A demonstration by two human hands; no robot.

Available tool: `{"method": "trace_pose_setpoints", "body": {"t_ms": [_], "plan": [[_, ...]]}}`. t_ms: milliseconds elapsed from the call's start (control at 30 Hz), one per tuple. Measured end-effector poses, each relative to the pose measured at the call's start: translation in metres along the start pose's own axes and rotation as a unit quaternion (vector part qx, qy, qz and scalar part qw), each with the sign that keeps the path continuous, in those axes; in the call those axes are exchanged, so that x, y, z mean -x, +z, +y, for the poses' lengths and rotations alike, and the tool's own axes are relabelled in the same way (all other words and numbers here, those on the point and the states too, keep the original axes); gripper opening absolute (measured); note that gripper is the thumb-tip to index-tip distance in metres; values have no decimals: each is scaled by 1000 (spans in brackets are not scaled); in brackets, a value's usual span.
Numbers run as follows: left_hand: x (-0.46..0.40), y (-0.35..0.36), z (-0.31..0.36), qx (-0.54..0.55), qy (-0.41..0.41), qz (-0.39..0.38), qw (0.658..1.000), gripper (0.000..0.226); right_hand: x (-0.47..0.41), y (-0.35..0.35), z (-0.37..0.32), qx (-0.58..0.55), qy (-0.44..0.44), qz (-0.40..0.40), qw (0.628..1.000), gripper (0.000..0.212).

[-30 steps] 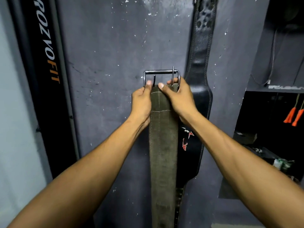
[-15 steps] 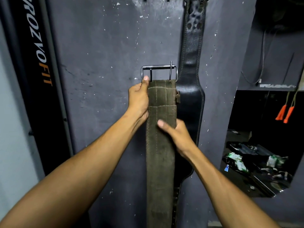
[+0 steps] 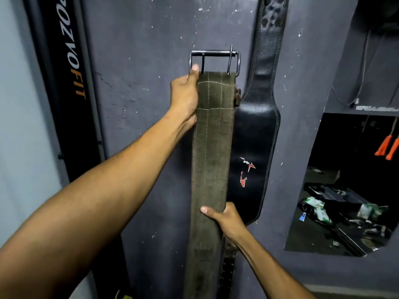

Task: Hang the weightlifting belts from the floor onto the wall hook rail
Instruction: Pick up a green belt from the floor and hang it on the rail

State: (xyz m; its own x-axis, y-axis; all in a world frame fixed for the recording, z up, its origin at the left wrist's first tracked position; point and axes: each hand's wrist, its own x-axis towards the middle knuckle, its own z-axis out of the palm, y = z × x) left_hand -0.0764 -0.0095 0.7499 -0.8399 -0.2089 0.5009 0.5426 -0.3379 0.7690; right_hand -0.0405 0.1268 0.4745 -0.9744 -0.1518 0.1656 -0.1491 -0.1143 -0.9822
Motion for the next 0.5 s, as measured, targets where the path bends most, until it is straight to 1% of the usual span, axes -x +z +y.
{"method": "trace_pose_setpoints", "body": {"t_ms": [67, 100, 133, 200, 267, 300, 400, 467, 500], "plan": [[0, -2, -2, 1, -9, 3, 1000, 47, 0, 1, 7, -6, 6, 46, 999, 6], [1, -3, -4, 2, -14, 7, 1000, 47, -1, 0, 9, -4, 8, 46, 999, 5], [1, -4, -5, 6, -18, 10, 1000, 46, -2, -1, 9, -7, 11, 34, 999, 8], [1, -6, -7, 10, -24, 12, 1000, 46, 0, -4, 11, 6, 29, -7, 1000, 21], [3, -7, -8, 10, -27, 15, 999, 46, 1, -9, 14, 52, 44, -41, 997, 28], [2, -8, -9, 10, -27, 18, 999, 46, 0, -12, 16, 66, 44, -39, 996, 30], [1, -7, -8, 23, -23, 18, 999, 45, -2, -19, 9, 80, 32, 1, 996, 25], [-1, -5, -4, 25, -20, 13, 999, 45, -6, -18, -17, 73, 6, -1, 997, 23], [-1, -4, -2, 23, -23, 8, 999, 44, -9, -17, -36, 53, -25, -9, 998, 24]]}}
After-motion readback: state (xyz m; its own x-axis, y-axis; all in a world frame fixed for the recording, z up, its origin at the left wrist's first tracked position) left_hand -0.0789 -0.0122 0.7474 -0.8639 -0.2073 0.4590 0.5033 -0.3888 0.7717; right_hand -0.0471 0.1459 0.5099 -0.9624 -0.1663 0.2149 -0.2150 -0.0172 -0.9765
